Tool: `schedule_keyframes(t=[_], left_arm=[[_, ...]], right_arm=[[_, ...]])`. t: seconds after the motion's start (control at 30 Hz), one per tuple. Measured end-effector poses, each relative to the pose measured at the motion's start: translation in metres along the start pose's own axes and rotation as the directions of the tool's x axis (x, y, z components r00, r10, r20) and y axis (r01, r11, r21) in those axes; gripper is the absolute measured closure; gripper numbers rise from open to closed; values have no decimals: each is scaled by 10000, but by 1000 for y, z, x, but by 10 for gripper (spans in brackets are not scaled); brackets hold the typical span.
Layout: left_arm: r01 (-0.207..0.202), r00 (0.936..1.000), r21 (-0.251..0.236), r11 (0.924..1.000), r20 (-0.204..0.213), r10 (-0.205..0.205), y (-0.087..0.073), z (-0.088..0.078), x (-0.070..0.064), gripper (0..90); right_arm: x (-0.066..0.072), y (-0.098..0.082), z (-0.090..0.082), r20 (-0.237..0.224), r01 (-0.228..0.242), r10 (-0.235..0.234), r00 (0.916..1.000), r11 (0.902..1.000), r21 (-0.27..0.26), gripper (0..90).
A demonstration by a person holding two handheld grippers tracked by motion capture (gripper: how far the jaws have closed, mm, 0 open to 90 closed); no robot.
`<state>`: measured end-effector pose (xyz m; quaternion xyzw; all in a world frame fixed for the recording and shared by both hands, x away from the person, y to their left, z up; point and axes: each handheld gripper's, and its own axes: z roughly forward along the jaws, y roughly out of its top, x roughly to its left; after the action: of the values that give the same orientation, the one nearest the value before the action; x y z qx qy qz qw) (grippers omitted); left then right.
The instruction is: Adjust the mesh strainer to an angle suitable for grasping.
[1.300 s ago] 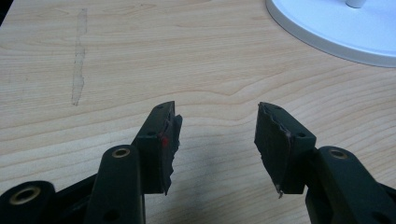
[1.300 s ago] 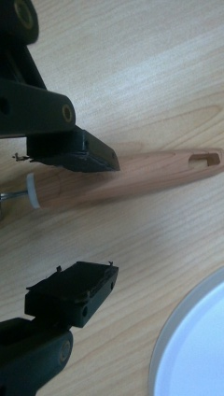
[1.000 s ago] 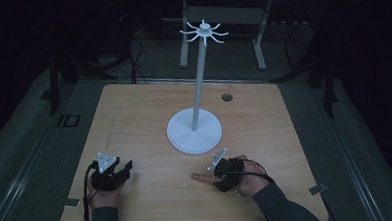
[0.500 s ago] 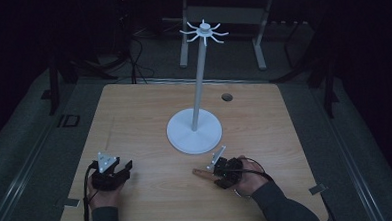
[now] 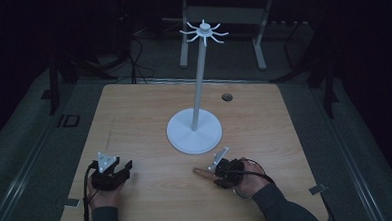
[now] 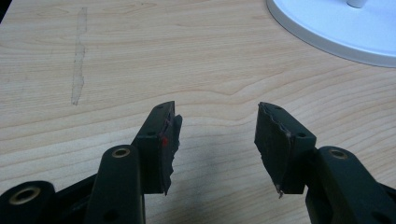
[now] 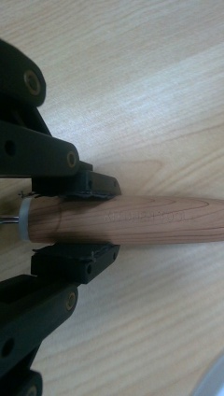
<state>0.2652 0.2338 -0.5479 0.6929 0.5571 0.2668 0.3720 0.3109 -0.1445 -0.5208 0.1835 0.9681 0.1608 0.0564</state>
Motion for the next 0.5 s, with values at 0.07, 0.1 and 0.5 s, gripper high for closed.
schedule_keyframes(t=[0.07, 0.1, 0.5], left_arm=[[0, 10000, 0, 10000, 0, 0, 0, 0, 0, 486], [7, 10000, 13, 10000, -3, -7, 0, 0, 0, 486], [3, 10000, 31, 10000, -3, -3, 0, 1, 0, 487]], right_arm=[[-1, -1, -1, -19, -72, 71, 10000, 9999, -128, 686], [-1, -1, -1, -19, -72, 71, 10000, 9999, -128, 686], [-12, -9, -23, 200, -794, 841, 9963, 9813, -1755, 687]])
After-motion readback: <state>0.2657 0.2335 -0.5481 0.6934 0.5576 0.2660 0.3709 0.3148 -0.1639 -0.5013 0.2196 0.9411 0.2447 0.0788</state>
